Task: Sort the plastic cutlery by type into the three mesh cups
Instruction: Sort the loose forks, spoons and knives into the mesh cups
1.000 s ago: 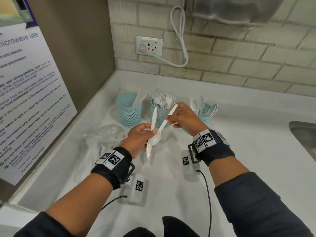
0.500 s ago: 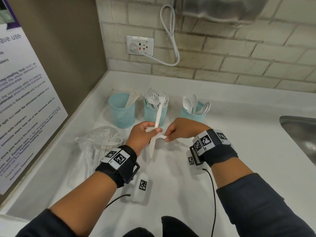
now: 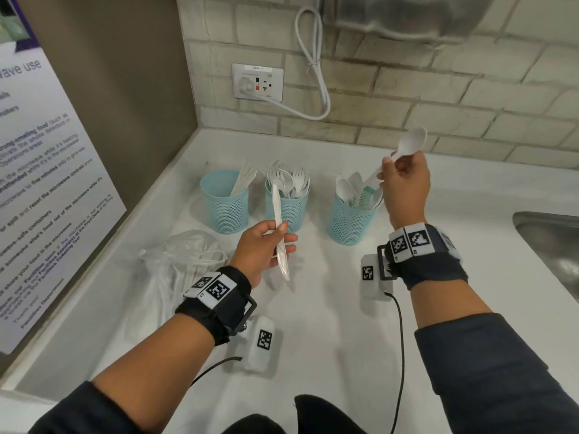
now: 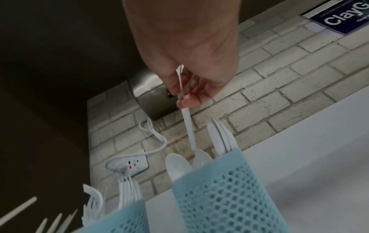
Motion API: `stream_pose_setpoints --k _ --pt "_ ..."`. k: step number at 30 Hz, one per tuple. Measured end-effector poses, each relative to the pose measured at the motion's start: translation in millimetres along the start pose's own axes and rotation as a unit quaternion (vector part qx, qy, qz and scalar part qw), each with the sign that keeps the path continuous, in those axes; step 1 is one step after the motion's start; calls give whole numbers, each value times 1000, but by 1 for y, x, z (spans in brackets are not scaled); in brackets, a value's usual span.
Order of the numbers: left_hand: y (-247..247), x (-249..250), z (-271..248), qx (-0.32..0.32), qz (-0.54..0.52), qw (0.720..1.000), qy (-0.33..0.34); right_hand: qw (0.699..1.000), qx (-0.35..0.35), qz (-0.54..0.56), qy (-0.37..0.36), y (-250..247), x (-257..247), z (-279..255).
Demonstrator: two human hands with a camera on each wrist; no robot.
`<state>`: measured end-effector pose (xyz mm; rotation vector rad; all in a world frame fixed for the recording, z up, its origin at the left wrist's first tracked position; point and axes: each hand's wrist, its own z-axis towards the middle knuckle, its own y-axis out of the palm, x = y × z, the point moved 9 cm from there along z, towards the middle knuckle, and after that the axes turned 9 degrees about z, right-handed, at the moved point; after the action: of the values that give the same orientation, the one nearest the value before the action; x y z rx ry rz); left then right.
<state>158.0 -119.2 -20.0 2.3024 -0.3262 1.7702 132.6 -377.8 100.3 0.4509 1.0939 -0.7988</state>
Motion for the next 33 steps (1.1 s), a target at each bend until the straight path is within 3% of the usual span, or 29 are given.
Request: stream_pose_setpoints --k 5,8,14,17,21,25,30,33 --pt "1 1 -3 -3 5 1000 -6 992 -44 -110 40 10 26 1" --pt "0 1 -5 -2 8 1000 -10 993 -48 -98 50 12 23 3" --pt "1 1 -9 -11 19 1000 -18 987 -52 -149 -6 13 11 1" --pt "1 0 -9 -10 22 999 -23 969 -70 -231 -61 21 12 1" --pt "1 0 -11 -7 23 999 -24 917 -109 -379 -51 28 31 -7" --pt "-5 -2 -10 2 16 999 -33 925 -121 -357 -44 32 32 -12" --pt "-7 -4 -10 -1 9 999 -40 950 -51 -211 -223 42 -27 -26" --pt "-7 -4 -10 -2 16 999 -38 926 -107 -164 -324 65 -56 -51"
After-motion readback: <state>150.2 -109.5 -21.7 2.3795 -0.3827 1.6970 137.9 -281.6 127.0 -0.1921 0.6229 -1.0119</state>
